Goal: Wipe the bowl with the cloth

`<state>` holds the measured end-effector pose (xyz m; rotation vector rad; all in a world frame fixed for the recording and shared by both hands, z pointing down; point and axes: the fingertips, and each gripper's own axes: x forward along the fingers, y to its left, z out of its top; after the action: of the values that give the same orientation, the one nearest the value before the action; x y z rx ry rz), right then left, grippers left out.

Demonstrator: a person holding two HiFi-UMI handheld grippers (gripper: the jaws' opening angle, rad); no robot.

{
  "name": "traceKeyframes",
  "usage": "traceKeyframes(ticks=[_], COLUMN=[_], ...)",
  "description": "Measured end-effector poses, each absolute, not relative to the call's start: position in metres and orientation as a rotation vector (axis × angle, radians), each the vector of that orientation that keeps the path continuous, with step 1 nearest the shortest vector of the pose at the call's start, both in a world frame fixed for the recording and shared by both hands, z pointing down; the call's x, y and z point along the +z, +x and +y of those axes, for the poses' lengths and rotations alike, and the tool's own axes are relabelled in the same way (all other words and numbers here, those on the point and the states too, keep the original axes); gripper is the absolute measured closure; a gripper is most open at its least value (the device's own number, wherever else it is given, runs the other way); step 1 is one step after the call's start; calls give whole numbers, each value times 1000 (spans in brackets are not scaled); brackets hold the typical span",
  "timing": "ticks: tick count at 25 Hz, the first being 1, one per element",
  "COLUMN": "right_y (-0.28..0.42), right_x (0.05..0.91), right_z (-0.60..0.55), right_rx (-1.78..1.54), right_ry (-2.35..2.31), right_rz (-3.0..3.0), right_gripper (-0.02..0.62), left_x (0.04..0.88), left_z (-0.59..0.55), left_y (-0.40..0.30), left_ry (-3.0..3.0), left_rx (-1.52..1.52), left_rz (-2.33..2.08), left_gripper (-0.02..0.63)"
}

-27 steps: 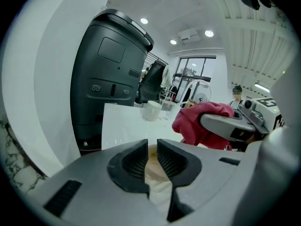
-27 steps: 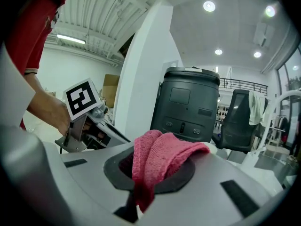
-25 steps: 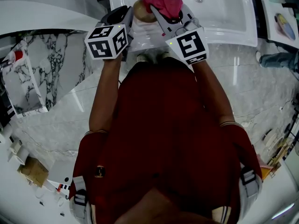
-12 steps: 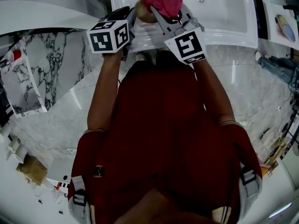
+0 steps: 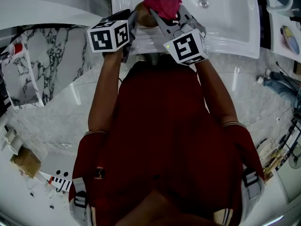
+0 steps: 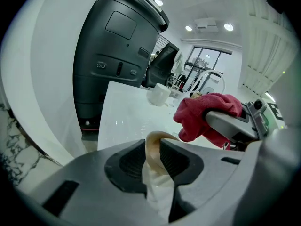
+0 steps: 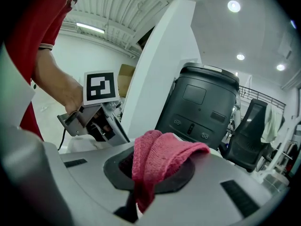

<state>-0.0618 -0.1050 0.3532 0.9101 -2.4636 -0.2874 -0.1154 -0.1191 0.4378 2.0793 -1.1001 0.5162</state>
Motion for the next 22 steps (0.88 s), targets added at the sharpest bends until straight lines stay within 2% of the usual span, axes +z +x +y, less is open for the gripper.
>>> traceKeyframes(ticks=[22], right_y=[-72], right_x=[377], right_z=[-97], right_rx=[-454], right_ry=[591], right_rz=[-2446], right_gripper=[566], left_x=[463], left_z=[-117], left_y=[-111], left_ry=[1932], left_rx=[565], left_rz=[-1114], left_gripper=[509])
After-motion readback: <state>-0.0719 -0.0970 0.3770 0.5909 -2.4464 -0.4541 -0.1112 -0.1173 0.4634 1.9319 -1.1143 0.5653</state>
